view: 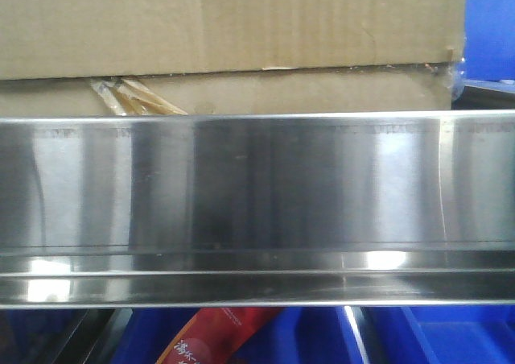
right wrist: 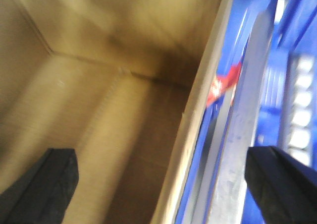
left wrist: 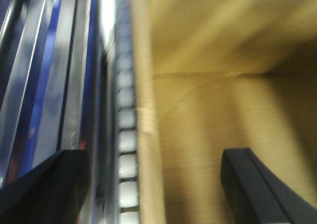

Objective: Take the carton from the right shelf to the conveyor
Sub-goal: 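Close both grippers on the carton's side walls, then lift the carton with both grippers and pull it off the shelf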

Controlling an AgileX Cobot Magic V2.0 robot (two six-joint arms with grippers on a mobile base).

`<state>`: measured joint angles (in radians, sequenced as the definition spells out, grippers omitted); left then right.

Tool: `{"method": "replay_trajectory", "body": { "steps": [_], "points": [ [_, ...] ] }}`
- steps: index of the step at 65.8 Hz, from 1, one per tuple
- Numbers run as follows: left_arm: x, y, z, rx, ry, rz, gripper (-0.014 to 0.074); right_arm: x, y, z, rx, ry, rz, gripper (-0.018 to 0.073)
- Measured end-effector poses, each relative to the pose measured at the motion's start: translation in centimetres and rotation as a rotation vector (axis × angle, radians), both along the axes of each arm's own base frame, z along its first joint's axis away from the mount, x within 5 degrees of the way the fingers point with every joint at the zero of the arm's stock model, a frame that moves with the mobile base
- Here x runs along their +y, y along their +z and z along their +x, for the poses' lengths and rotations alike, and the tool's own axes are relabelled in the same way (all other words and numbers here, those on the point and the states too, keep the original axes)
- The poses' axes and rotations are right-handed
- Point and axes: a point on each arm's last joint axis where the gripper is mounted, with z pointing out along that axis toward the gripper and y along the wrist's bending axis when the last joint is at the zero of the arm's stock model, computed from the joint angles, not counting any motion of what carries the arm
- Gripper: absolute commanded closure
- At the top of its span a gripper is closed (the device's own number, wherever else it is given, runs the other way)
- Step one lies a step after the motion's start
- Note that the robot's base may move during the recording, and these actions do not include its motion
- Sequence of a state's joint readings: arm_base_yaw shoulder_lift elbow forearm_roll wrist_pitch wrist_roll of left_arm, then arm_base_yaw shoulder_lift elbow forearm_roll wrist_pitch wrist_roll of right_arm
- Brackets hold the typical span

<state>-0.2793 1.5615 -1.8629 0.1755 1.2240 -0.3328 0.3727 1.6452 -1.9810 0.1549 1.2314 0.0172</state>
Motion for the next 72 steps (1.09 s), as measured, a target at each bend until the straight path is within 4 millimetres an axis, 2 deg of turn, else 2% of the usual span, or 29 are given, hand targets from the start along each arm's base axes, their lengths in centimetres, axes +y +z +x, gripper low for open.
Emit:
{"method": "replay_trajectory", "body": {
  "steps": [13,20,23,29,33,36,42,50,52,57,64,72],
  "points": [
    [-0.5,-1.9,1.7,0.058,0.000,0.015,0.0151,0.6,-1.9,1.6,0.050,0.000,-0.020,-0.0002],
    [-0.8,-2.7,2.4,0.083,-0.002,0.018,0.0151,0.9,-2.7,2.3,0.070,0.000,-0.028,0.0084],
    [-0.8,-3.0,2.7,0.091,-0.002,0.020,0.0151,1.0,-3.1,2.6,0.080,0.000,-0.031,0.0157],
    [-0.9,-3.3,2.9,0.099,-0.002,0.023,0.0151,1.1,-3.5,2.9,0.091,0.000,-0.035,0.0382],
    [-0.9,-3.4,3.0,0.102,-0.002,0.023,0.0154,1.1,-3.6,3.0,0.092,-0.001,-0.040,0.0578],
    [-0.9,-3.5,3.1,0.106,-0.002,0.024,0.0170,1.0,-3.6,3.0,0.089,-0.007,-0.048,0.0655],
    [-1.0,-4.0,3.5,0.117,-0.001,0.028,0.0302,0.9,-3.7,3.0,0.092,-0.010,-0.063,0.0620],
    [-1.1,-4.3,3.7,0.125,0.001,0.028,0.0596,0.9,-3.7,3.0,0.090,-0.012,-0.067,0.0624],
    [-1.1,-4.3,3.7,0.123,0.011,0.028,0.0645,0.9,-3.7,3.0,0.091,-0.014,-0.067,0.0624],
    [-1.1,-4.3,3.7,0.123,0.017,0.023,0.0592,1.0,-3.7,3.0,0.092,-0.015,-0.065,0.0623],
    [-1.0,-3.7,3.6,0.110,0.018,0.018,0.0613,0.9,-3.7,3.0,0.092,-0.017,-0.065,0.0623],
    [-0.9,-2.1,3.4,0.064,0.024,0.008,0.0613,0.6,-2.8,2.3,0.072,-0.018,-0.059,0.0623]
  ]
}}
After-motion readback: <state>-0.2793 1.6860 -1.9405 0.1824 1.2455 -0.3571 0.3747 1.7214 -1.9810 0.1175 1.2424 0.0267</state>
